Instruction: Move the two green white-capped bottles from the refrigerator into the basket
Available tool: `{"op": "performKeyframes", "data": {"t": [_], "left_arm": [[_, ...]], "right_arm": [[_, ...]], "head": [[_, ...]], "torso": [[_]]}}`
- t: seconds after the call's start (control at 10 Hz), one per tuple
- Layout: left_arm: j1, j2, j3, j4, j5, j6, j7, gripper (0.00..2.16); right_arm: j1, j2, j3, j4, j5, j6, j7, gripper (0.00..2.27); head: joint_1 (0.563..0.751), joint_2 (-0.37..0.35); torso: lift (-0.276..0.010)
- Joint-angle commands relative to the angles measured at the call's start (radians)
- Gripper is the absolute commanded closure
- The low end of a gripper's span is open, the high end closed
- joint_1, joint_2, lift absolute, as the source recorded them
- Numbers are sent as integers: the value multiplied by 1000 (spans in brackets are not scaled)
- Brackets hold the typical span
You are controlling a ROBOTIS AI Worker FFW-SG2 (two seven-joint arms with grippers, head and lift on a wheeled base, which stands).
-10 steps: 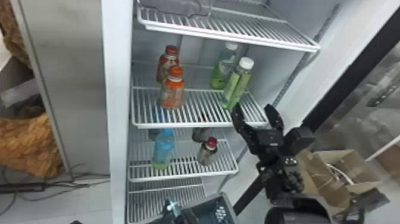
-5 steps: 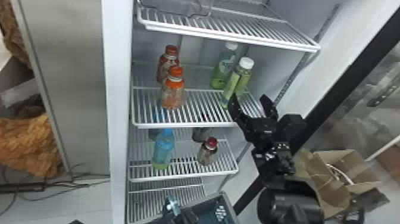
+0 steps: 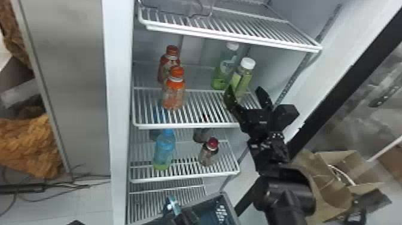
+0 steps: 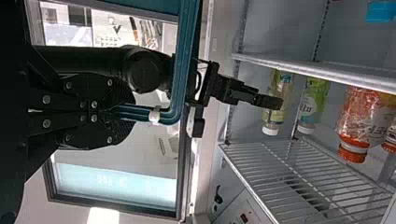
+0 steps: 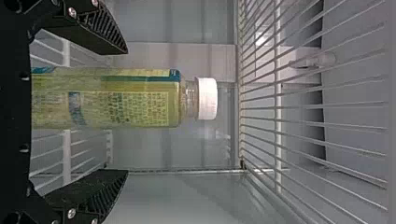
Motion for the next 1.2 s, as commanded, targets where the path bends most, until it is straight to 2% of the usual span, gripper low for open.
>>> {"op": "performKeyframes", "data": {"t": [0.0,0.1,0.2,0.3,0.4,0.6,1.1], "left_arm": [[0,0,0,0,0,0,0,1214],[-2,0,0,0,2,0,0,1216],[-2,0,0,0,2,0,0,1216],[-2,0,0,0,2,0,0,1214],[0,0,0,0,4,-3,0,1214],[0,2,0,0,4,-5,0,1214],[3,0,0,0,6,-8,-2,1214]], "right_arm": [[-34,-2,9,33,4,-1,0,139],[-49,-2,19,53,4,-1,0,162],[-61,-2,29,73,-4,1,0,289],[-63,-3,41,87,-22,4,0,559],[-61,-3,51,87,-28,21,0,631],[-56,-2,51,75,-48,33,0,937],[-19,-2,45,9,-44,1,-6,944]], "head": [[695,-350],[695,-350],[695,-350],[695,-350],[695,-350],[695,-350],[695,-350]], "torso": [[-4],[-4],[-4],[-4],[-4],[-4],[-4]]}}
